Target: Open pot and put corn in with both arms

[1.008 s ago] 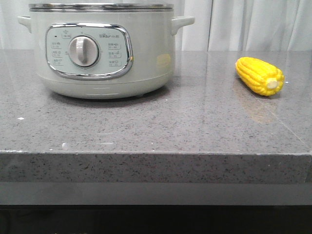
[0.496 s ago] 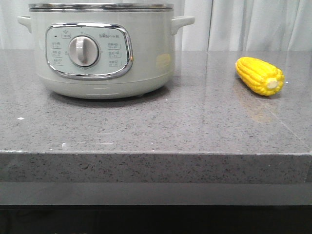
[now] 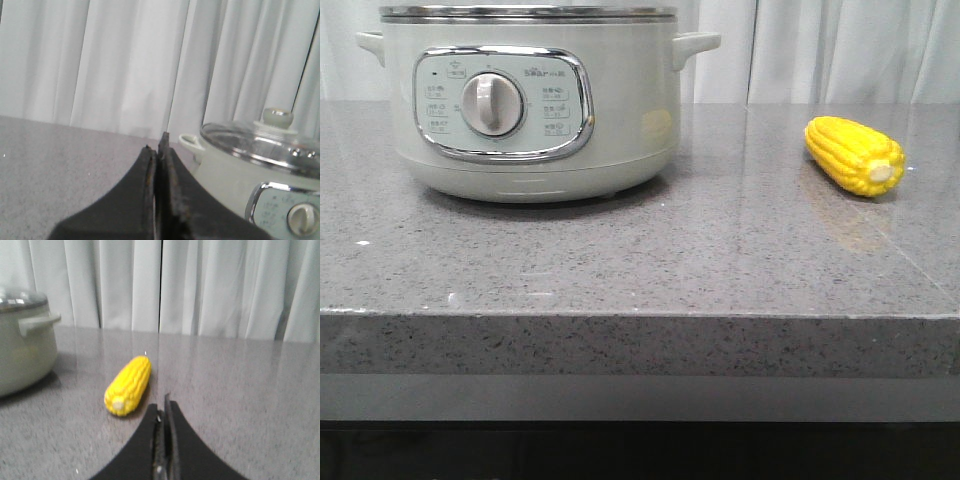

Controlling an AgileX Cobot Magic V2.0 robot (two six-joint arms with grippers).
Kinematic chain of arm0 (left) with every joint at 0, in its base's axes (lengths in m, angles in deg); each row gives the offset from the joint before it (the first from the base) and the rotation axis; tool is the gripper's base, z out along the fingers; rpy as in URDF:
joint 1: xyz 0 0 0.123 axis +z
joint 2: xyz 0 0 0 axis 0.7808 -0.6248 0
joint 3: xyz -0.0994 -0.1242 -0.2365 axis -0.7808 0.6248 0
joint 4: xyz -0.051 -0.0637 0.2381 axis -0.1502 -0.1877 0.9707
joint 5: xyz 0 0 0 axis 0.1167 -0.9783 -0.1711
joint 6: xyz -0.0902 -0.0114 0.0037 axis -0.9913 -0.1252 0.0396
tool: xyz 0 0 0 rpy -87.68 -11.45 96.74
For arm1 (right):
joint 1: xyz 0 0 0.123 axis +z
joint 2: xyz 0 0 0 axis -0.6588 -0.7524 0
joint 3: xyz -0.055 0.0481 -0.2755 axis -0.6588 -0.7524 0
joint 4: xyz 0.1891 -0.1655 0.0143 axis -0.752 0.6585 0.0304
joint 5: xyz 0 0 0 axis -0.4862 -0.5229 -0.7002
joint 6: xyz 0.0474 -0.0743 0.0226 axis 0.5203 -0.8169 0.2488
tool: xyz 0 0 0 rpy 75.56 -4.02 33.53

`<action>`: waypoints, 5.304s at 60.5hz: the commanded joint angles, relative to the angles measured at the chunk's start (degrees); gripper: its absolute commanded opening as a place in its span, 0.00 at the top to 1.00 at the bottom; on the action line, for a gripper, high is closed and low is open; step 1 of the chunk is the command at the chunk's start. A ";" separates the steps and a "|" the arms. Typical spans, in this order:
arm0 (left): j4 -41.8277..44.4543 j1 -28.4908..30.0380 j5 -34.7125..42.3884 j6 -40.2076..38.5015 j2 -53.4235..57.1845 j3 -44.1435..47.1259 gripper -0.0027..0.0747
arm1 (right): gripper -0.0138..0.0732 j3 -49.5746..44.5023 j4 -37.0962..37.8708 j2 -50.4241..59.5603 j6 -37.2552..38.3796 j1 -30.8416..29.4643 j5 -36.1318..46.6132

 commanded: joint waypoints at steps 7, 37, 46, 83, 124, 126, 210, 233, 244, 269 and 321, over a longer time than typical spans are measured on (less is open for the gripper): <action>1.00 -0.40 -5.03 -0.28 -8.00 -13.44 0.99 | 0.92 10.55 -0.08 -1.88 -0.72 -0.33 -2.07; 0.90 -0.40 -23.58 0.01 -27.49 -30.74 0.99 | 0.92 29.08 -0.08 -26.35 -0.72 -0.33 -21.69; 1.04 -0.40 -23.88 0.01 -28.79 -30.64 0.99 | 0.92 29.08 -0.08 -30.50 -0.72 -0.33 -23.10; 1.24 -0.40 -22.27 0.01 -29.77 -29.60 0.79 | 0.59 29.08 -0.08 -34.17 -0.72 -0.33 -24.35; -1.15 -19.49 -6.67 4.85 -50.82 -39.05 0.30 | 0.23 29.08 -0.08 -34.17 -0.72 -0.33 -23.66; -1.15 -20.28 -5.75 4.85 -52.49 -40.01 0.30 | 0.23 29.08 -0.08 -34.17 -0.72 -0.33 -23.59; -2.88 -24.31 0.17 4.71 -89.87 -69.23 0.30 | 0.23 29.08 -0.08 -34.17 -0.72 -0.33 -20.14; -2.88 -24.31 -0.62 4.71 -92.86 -69.23 0.30 | 0.23 29.08 -0.08 -34.17 -0.72 -0.33 -20.14; -2.88 -24.31 -0.34 4.71 -92.86 -69.23 0.45 | 0.23 29.08 -0.08 -34.17 -0.72 -0.33 -20.14; -2.80 -24.31 -0.34 4.71 -92.86 -70.17 0.67 | 0.23 29.08 -0.08 -34.17 -0.72 -0.33 -19.64; -0.26 -23.17 -23.33 4.71 -76.63 -82.95 0.67 | 0.23 29.08 -0.20 -34.56 -0.72 -0.33 -19.57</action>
